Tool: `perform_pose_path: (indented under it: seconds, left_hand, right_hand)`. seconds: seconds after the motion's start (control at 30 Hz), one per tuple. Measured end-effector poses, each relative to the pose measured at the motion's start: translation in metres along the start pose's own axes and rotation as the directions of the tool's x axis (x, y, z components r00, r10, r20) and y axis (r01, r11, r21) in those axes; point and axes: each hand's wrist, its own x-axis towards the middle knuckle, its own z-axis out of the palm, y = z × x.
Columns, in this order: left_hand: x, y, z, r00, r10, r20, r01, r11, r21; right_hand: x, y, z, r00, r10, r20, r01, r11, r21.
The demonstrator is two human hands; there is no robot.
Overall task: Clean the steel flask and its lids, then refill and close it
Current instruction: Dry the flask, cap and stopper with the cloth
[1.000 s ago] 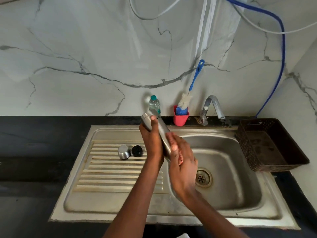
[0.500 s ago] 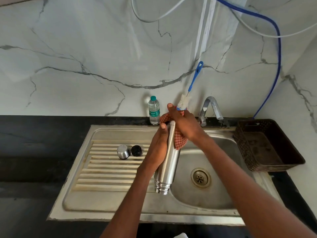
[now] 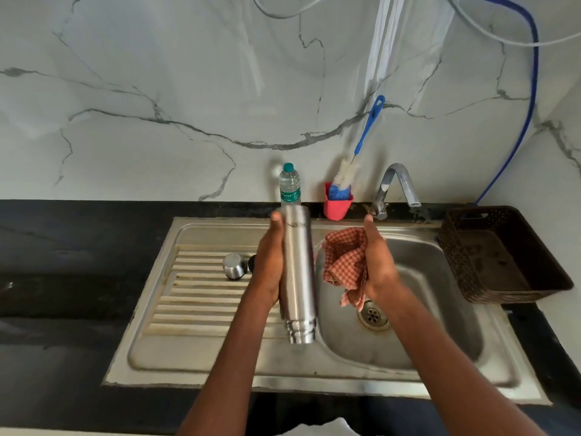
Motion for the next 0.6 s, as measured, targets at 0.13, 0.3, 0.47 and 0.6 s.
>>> perform_pose_path:
  seconds: [0.13,0.3,0.47,0.6]
  left_hand:
    - [0.008,-0.002,-0.020,0.961,-0.165,-0.222,0.028,0.856,-0.516]
    - [0.003,-0.015,-0.057,0.930,-0.277,-0.240,-0.081,0.483,-0.872]
    - [-0.021,-0.034,-0.085,0.923,-0.287,-0.256,-0.055,0.561,-0.826]
    - [-0.040,-0.042,-0.119,0.969,-0.198,-0.148,0.007,0.620,-0.784]
  right_hand:
    - [-0.011,0.036,-0.007,0.943,0.161,0.290,-0.233,0.945,0.232]
    - [-0.020,0.086,0.006,0.886,0.197,0.420,-0.323,0.912,0.253]
    - [-0.022,0.089,0.060,0.936,0.023,0.352,-0.039,0.999,0.037]
    - [-0.023,0.080,0.104,0.974,-0.095,0.208,0.099,0.995,-0.007]
